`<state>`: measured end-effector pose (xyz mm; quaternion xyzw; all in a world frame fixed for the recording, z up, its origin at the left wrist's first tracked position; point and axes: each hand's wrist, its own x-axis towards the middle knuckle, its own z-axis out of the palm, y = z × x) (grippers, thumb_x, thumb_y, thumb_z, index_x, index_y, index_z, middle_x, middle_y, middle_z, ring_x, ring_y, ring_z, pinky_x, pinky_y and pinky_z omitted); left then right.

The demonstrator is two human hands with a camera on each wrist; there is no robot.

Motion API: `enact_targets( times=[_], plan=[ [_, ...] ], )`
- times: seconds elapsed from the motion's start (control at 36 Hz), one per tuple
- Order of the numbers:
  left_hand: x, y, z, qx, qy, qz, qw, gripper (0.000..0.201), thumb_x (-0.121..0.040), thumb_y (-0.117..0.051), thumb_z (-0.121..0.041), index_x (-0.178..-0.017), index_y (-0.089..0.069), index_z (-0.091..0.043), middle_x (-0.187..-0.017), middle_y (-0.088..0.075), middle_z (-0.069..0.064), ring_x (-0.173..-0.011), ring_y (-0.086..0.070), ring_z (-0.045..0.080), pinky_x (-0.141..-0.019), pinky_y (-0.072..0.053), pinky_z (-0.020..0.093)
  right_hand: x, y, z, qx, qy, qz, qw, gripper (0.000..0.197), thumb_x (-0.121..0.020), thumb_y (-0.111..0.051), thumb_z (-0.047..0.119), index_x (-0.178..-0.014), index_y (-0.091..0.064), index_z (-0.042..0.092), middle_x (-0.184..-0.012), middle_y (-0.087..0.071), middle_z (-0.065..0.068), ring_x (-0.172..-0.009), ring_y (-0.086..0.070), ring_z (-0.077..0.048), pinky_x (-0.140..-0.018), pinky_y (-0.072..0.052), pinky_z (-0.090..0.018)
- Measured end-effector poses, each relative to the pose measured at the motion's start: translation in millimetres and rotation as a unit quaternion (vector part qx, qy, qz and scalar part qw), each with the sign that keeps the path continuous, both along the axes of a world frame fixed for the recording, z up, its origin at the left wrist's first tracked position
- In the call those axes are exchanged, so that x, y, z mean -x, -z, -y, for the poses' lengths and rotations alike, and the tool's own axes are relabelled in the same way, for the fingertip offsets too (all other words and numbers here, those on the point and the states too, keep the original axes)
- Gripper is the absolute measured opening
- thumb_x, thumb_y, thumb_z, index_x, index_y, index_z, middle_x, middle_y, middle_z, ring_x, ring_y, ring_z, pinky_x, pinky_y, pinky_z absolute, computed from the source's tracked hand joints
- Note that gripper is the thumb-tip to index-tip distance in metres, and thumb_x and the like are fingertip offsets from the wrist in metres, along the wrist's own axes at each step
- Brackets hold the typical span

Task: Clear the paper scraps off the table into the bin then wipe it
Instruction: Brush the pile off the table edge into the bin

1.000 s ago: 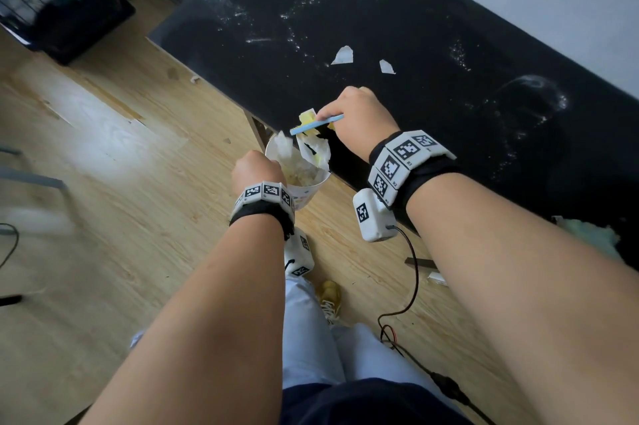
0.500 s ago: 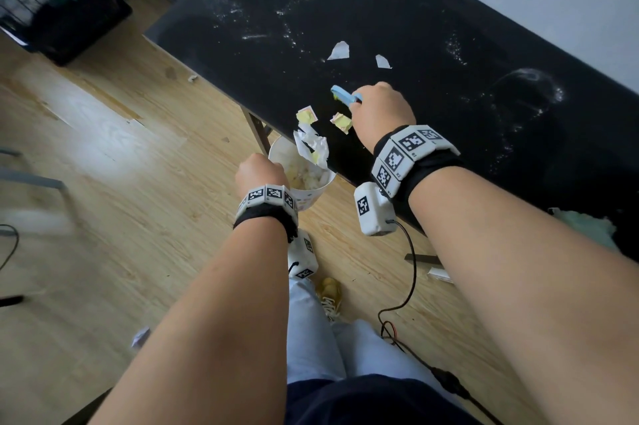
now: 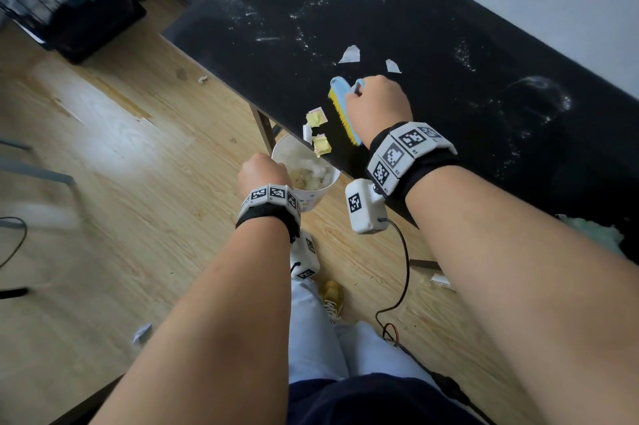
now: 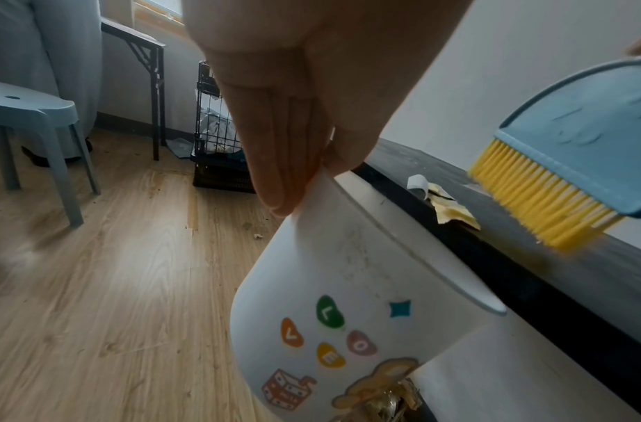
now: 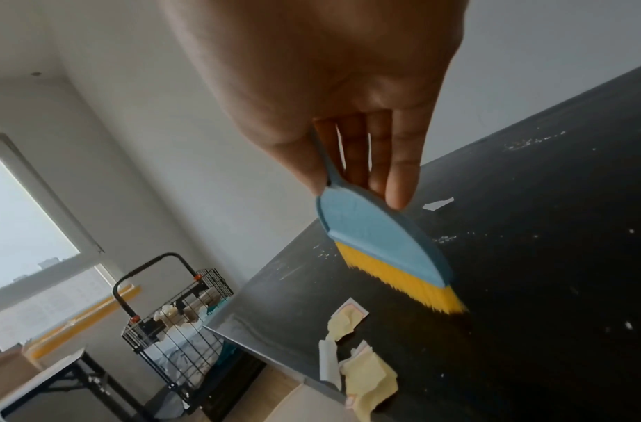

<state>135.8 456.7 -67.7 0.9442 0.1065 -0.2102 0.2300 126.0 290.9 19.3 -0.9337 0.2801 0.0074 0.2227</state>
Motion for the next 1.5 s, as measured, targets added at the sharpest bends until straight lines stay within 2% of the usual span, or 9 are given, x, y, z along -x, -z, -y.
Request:
enact_targets(
  times=[0.19,0.42,0.61,0.67,0.75,0.89,1.06,1.22,1.5],
  plan=[
    [-2,1,-4,-0.003,-0.002,0.008,1.000,0.037,-0.089,-0.048,-0.006,-0.055,-0.033,-0.007,-0.058,-0.036,0.006,-0.067,-0.043,0.027,-0.055,-0.034,0.027,-13,4,-7,0.013,-0.110,-0.066,0.992,0.028,-0.097,-0.044,0.025,-0.110,-0.066,0.013,-0.109,-0.061,-0.009,-0.099,-0.060,-0.029,-0.071,-0.040,-0.031],
    [-2,2,-2,0.002,-0.010,-0.001,1.000,0.038,-0.091,-0.050,-0.010,-0.056,-0.036,-0.007,-0.059,-0.040,0.006,-0.067,-0.048,0.028,-0.060,-0.037,0.030,-8,5,-18,-0.021,-0.117,-0.092,0.989,0.018,-0.094,-0.050,0.025,-0.083,-0.060,0.014,-0.067,-0.049,0.001,-0.072,-0.051,-0.021,-0.049,-0.028,-0.025],
    [0,0,1,-0.004,-0.018,-0.010,1.000,0.039,-0.094,-0.048,-0.012,-0.057,-0.038,-0.006,-0.064,-0.047,0.010,-0.070,-0.050,0.030,-0.061,-0.039,0.031,-4,1,-11,-0.044,-0.132,-0.073,0.988,0.025,-0.092,-0.052,0.028,-0.076,-0.059,0.011,-0.072,-0.055,-0.003,-0.071,-0.053,-0.021,-0.049,-0.029,-0.025],
    [-1,0,1,-0.005,-0.018,-0.008,1.000,0.038,-0.093,-0.048,-0.011,-0.057,-0.037,-0.006,-0.076,-0.056,0.016,-0.074,-0.054,0.033,-0.062,-0.041,0.032,-3,0,-6,-0.052,-0.108,-0.065,0.991,0.029,-0.093,-0.050,0.027,-0.068,-0.053,0.013,-0.067,-0.052,-0.002,-0.071,-0.054,-0.021,-0.052,-0.036,-0.027],
    [-1,0,3,-0.007,-0.015,-0.006,1.000,0.038,-0.093,-0.047,-0.012,-0.057,-0.038,-0.005,-0.090,-0.065,0.022,-0.082,-0.062,0.037,-0.067,-0.048,0.036,-1,-2,6,-0.059,-0.044,-0.022,0.997,0.024,-0.094,-0.051,0.027,-0.089,-0.063,0.007,-0.081,-0.059,-0.006,-0.083,-0.062,-0.024,-0.076,-0.054,-0.039],
    [-2,0,6,-0.013,-0.016,-0.013,1.000,0.031,-0.095,-0.045,-0.011,-0.066,-0.046,0.000,-0.092,-0.065,0.023,-0.079,-0.059,0.036,-0.063,-0.041,0.033,-4,-6,36,-0.015,0.055,0.067,0.996,0.026,-0.097,-0.047,0.026,-0.108,-0.066,0.011,-0.112,-0.064,-0.009,-0.102,-0.062,-0.026,-0.083,-0.050,-0.037],
    [-13,6,8,-0.014,-0.016,-0.023,1.000,0.023,-0.094,-0.045,-0.011,-0.076,-0.053,0.002,-0.092,-0.064,0.025,-0.076,-0.054,0.035,-0.063,-0.040,0.033,-14,-6,75,-0.076,0.244,0.105,0.961,0.029,-0.097,-0.045,0.024,-0.103,-0.067,0.006,-0.104,-0.068,-0.010,-0.100,-0.065,-0.025,-0.069,-0.041,-0.027],
    [-29,12,8,-0.021,-0.025,-0.035,0.999,0.030,-0.093,-0.046,-0.010,-0.065,-0.047,0.001,-0.090,-0.063,0.025,-0.074,-0.052,0.034,-0.064,-0.040,0.033,-20,0,99,-0.174,0.395,0.115,0.895,0.029,-0.097,-0.044,0.018,-0.111,-0.064,0.003,-0.108,-0.069,-0.009,-0.097,-0.066,-0.024,-0.066,-0.039,-0.024],
    [-42,15,8,-0.039,-0.010,-0.033,0.999,0.034,-0.093,-0.047,-0.011,-0.060,-0.044,-0.002,-0.080,-0.059,0.020,-0.078,-0.058,0.036,-0.061,-0.040,0.032,-48,-9,107,-0.204,0.413,0.075,0.884,0.021,-0.098,-0.043,0.019,-0.109,-0.057,0.010,-0.082,-0.057,0.002,-0.090,-0.063,-0.018,-0.059,-0.040,-0.023]
  ],
)
